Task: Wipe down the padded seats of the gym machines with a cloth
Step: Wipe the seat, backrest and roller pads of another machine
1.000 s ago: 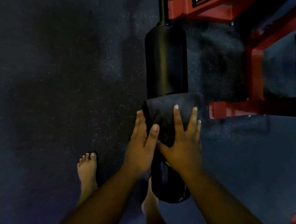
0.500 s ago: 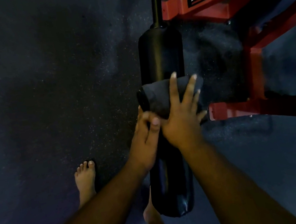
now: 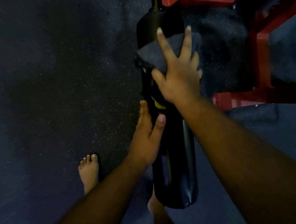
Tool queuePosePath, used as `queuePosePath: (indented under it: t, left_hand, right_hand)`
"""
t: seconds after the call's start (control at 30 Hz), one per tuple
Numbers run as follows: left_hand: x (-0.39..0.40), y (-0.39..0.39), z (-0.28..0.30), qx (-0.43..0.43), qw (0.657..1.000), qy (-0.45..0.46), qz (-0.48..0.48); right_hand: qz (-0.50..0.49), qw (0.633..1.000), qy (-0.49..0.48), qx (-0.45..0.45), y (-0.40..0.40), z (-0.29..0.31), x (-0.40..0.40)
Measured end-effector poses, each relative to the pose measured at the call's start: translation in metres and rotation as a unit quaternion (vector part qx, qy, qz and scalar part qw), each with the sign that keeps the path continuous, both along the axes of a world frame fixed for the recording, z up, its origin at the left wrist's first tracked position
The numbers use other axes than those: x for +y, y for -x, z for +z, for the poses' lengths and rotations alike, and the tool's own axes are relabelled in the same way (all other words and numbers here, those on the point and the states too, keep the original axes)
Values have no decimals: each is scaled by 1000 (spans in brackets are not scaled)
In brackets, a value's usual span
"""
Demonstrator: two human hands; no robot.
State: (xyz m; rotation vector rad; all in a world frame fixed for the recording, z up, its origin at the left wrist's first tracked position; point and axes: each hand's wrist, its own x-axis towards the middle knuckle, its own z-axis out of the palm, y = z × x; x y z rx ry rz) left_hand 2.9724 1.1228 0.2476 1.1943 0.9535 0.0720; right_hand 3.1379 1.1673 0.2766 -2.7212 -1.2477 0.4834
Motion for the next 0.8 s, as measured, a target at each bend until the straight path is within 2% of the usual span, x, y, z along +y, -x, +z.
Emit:
queuePosePath:
  t: [0.1, 0.27, 0.33, 0.5, 0.57, 0.63, 0.7, 0.8]
  left_hand:
    - [-1, -6, 6, 11, 1000, 9, 10]
    - [3, -3, 21, 17, 995, 14, 92]
    - [14, -9, 26, 20, 994, 3, 108]
    - [28, -30, 14, 5, 998, -15, 56]
    - [26, -33, 8, 13, 998, -47, 36]
    - [24, -32, 2, 18, 999, -40, 30]
    - [27, -31, 6, -2, 998, -20, 55]
    - [34, -30, 19, -58, 993, 12, 98]
  right_hand:
    - [-1, 998, -14, 55, -11, -1, 8]
    - [27, 996, -20, 88, 29, 8, -91]
    - [13, 993, -25, 113, 31, 5, -99]
    - [-28, 994, -76, 70, -33, -12, 21]
    - [-37, 995, -63, 67, -57, -12, 66]
    - [-30, 997, -40, 62, -60, -9, 70]
    - [-1, 998, -10, 57, -42, 0, 38]
    - [30, 997, 35, 54, 5, 11, -57]
